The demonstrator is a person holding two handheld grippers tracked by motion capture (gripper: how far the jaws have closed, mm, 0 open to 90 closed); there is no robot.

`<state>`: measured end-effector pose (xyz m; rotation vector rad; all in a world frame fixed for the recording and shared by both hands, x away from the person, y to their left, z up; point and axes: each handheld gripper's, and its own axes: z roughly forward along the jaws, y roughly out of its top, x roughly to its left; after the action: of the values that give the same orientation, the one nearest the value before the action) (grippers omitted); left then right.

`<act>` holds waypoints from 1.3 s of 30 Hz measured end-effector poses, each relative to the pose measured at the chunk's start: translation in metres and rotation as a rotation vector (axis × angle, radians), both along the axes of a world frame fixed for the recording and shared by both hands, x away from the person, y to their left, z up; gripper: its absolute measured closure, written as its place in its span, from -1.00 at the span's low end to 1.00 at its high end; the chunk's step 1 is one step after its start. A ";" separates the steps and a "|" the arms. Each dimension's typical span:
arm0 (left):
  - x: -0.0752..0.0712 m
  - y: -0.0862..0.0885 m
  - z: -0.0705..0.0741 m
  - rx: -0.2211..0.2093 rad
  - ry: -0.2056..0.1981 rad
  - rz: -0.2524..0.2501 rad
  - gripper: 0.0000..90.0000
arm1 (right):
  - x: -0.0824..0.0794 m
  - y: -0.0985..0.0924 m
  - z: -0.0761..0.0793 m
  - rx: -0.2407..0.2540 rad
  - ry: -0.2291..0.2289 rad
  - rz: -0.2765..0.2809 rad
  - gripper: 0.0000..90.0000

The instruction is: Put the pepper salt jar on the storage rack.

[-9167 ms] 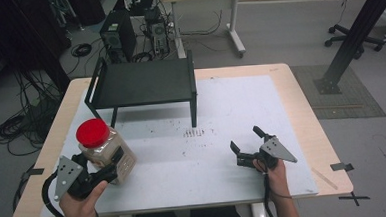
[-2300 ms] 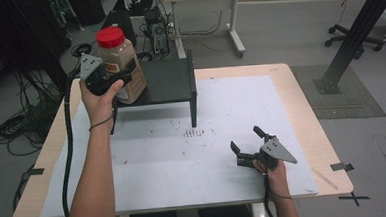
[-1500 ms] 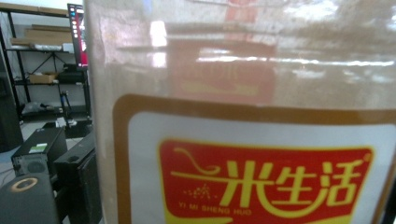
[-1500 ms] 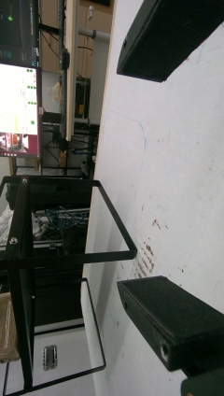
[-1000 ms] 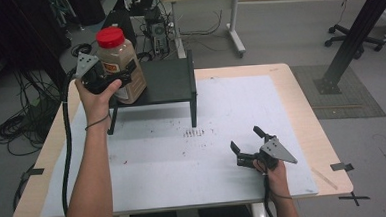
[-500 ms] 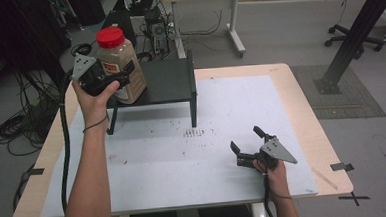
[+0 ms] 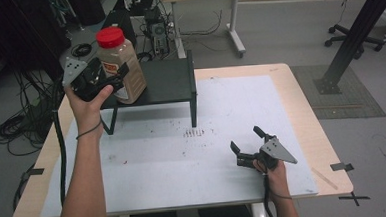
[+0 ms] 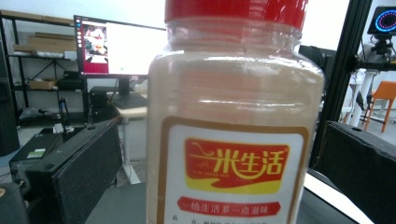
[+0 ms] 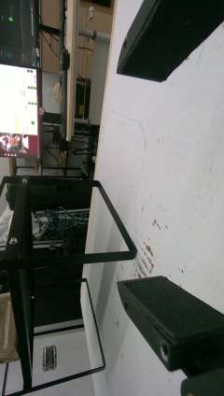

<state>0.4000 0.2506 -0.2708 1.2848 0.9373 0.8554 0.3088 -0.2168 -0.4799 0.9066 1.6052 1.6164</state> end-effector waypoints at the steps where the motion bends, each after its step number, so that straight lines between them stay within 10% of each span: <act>1: -0.002 0.001 0.001 -0.003 -0.003 0.001 -1.00 | 0.000 0.000 0.000 -0.001 0.000 0.000 -1.00; 39: -0.105 0.018 -0.016 0.001 -0.029 -0.004 -1.00 | 0.000 0.001 0.000 0.000 0.001 -0.019 -1.00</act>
<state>0.2948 0.2683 -0.2864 1.2712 0.9113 0.8694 0.3083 -0.2163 -0.4798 0.9200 1.5935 1.6030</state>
